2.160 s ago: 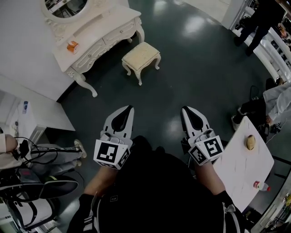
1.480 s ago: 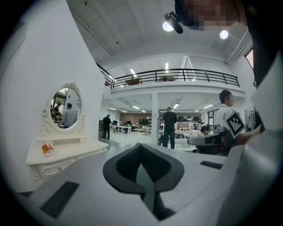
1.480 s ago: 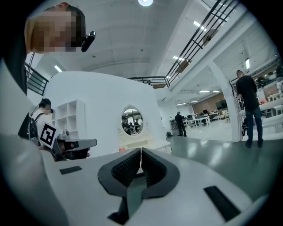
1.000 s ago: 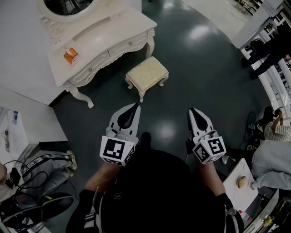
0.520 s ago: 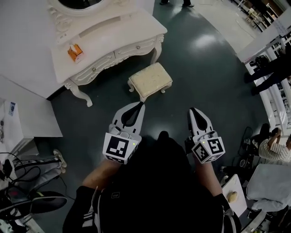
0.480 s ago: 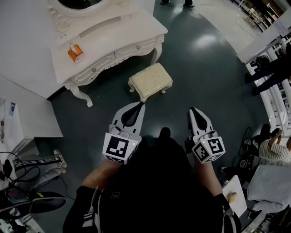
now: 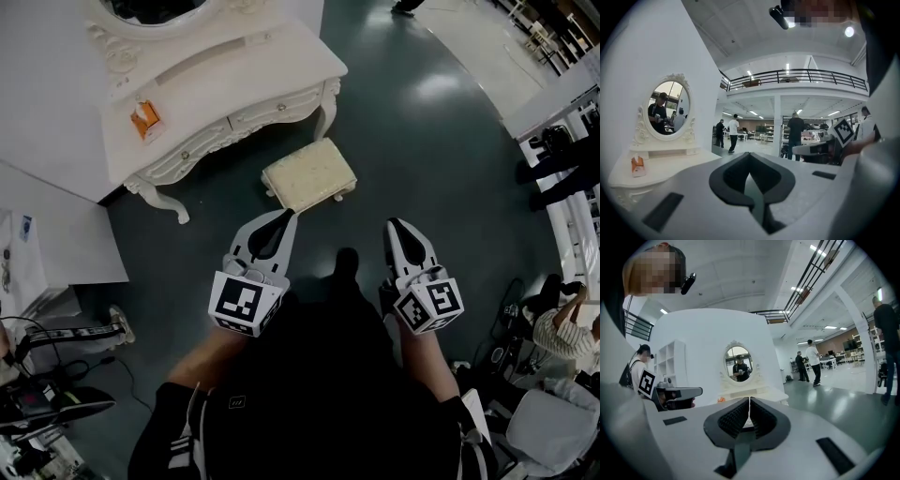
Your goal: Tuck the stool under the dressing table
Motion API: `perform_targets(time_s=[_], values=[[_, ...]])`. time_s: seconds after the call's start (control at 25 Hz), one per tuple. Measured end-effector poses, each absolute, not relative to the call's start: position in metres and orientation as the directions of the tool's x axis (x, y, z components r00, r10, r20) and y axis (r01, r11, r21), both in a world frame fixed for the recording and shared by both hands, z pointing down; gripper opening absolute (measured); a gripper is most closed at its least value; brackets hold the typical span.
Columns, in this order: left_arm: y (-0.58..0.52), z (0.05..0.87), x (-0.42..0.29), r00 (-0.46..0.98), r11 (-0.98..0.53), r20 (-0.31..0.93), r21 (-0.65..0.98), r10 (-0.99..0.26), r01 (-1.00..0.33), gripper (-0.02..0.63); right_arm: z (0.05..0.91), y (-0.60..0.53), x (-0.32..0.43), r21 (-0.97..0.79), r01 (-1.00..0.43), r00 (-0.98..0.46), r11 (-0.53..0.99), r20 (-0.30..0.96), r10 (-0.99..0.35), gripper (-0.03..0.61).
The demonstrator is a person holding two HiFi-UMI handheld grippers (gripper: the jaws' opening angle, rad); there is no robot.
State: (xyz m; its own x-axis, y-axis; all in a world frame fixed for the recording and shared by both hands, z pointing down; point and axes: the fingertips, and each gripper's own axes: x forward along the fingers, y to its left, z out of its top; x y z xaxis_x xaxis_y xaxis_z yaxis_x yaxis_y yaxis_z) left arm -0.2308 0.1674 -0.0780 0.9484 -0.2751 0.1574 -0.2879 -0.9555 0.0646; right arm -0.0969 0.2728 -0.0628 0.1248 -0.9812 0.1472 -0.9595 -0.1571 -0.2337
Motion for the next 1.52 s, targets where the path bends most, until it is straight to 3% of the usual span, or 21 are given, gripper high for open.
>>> perform_targets(time_s=[0.24,0.6,1.52], values=[[0.147,-0.077,-0.161,0.931,-0.938,0.161,0.06,-0.329,-0.342,0.003,-0.052,0.244,-0.027,-0.243,-0.966,0.049,-0.088,0.164,-0.985,0.021],[0.111,-0.079,-0.081,0.833,-0.834,0.179,0.095,-0.523,-0.544,0.003,-0.052,0.187,0.066,-0.252,-0.96,-0.171,0.121,0.188,-0.967,0.021],[-0.051,-0.001,-0.067,0.641,-0.62,0.287,0.173,-0.712,-0.766,0.003,0.008,-0.014,0.104,-0.304,-0.883,-0.444,0.357,0.295,-0.846,0.021]])
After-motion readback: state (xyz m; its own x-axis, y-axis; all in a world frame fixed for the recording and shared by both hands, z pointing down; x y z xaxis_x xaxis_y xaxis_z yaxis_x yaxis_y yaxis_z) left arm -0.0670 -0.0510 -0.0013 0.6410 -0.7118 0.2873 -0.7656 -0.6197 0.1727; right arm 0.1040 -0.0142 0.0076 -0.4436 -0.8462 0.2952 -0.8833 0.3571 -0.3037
